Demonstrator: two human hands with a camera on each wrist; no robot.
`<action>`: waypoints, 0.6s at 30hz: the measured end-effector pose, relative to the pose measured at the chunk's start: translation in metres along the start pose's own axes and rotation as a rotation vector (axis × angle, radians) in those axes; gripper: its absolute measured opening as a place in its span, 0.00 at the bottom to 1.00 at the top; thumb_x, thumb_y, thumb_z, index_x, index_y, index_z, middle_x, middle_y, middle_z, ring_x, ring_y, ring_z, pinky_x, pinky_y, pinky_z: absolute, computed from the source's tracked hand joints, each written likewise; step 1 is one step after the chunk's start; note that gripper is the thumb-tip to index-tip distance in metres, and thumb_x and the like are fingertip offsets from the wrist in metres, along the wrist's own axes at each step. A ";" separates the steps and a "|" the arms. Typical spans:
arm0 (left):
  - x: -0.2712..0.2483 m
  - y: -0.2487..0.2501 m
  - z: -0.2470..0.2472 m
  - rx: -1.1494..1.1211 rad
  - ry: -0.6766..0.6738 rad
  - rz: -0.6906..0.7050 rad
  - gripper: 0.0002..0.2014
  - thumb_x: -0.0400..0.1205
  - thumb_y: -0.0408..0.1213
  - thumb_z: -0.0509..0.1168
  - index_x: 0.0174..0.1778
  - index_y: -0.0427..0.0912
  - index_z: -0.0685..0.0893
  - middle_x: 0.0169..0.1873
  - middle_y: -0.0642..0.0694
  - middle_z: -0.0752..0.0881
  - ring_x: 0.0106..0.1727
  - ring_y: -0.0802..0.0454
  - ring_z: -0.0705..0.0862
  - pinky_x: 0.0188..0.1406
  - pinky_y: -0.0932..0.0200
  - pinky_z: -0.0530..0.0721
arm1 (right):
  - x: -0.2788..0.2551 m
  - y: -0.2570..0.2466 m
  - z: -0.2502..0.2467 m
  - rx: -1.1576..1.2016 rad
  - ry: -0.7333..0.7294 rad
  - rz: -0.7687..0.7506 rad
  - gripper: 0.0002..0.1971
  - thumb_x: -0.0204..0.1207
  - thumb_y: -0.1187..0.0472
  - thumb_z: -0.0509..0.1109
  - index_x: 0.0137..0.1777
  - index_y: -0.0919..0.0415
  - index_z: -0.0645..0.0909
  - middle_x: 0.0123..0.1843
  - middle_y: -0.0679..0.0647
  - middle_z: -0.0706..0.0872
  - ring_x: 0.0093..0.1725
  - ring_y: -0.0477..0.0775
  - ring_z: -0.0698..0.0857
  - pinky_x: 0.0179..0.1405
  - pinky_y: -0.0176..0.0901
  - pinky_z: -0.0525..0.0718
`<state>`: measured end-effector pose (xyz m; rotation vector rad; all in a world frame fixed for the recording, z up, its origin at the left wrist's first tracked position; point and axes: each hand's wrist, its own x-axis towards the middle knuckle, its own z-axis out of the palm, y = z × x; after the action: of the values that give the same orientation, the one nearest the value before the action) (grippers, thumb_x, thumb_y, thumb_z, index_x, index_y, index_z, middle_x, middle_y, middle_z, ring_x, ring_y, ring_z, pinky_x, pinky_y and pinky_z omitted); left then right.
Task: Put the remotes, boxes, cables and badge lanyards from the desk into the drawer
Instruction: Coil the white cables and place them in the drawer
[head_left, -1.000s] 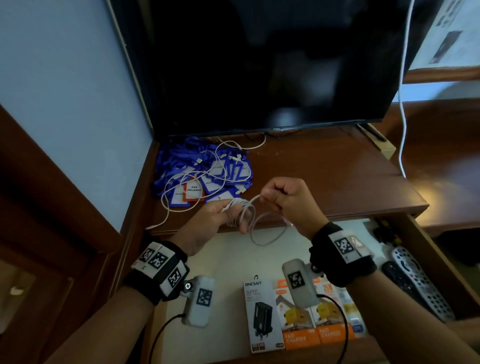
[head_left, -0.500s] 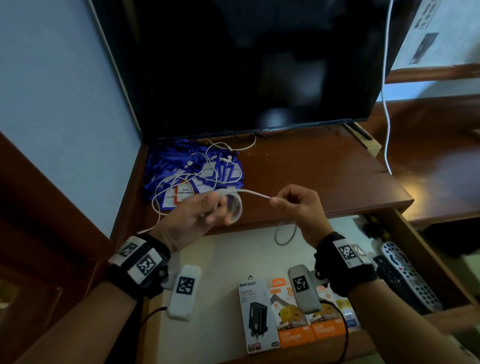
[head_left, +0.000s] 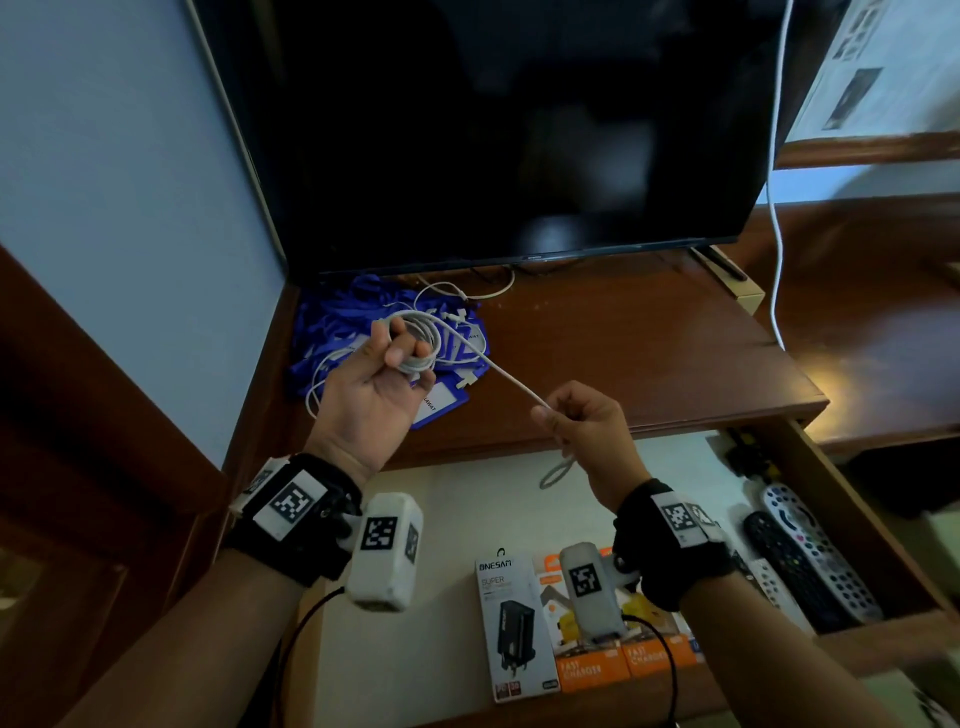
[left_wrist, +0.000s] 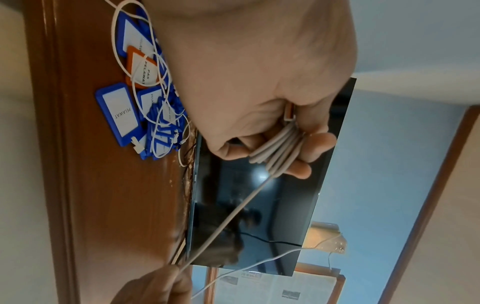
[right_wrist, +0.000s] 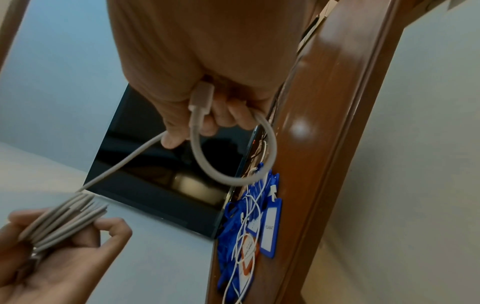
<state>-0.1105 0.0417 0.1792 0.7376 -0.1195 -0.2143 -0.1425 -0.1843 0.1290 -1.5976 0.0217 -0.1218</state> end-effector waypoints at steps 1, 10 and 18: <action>0.001 0.000 0.001 -0.010 0.016 0.015 0.09 0.84 0.45 0.55 0.45 0.48 0.78 0.27 0.56 0.79 0.42 0.58 0.83 0.55 0.57 0.69 | 0.001 -0.001 0.000 0.002 -0.001 0.001 0.12 0.76 0.73 0.71 0.33 0.62 0.76 0.22 0.44 0.72 0.23 0.42 0.68 0.23 0.30 0.69; -0.001 -0.002 0.003 -0.022 0.057 0.086 0.17 0.89 0.43 0.50 0.41 0.48 0.82 0.27 0.57 0.78 0.43 0.59 0.83 0.55 0.58 0.68 | 0.003 -0.006 -0.014 0.113 -0.160 0.183 0.07 0.82 0.65 0.62 0.45 0.62 0.80 0.28 0.48 0.71 0.26 0.44 0.64 0.26 0.36 0.60; 0.005 -0.007 0.008 0.391 0.113 0.150 0.15 0.89 0.42 0.50 0.41 0.47 0.78 0.32 0.53 0.79 0.46 0.53 0.81 0.48 0.57 0.69 | -0.007 -0.010 0.002 -0.280 -0.260 0.058 0.10 0.78 0.72 0.67 0.37 0.60 0.77 0.30 0.49 0.76 0.27 0.38 0.73 0.30 0.29 0.73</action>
<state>-0.1082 0.0304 0.1805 1.1233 -0.1094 -0.0033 -0.1501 -0.1811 0.1385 -1.8803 -0.1215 0.1399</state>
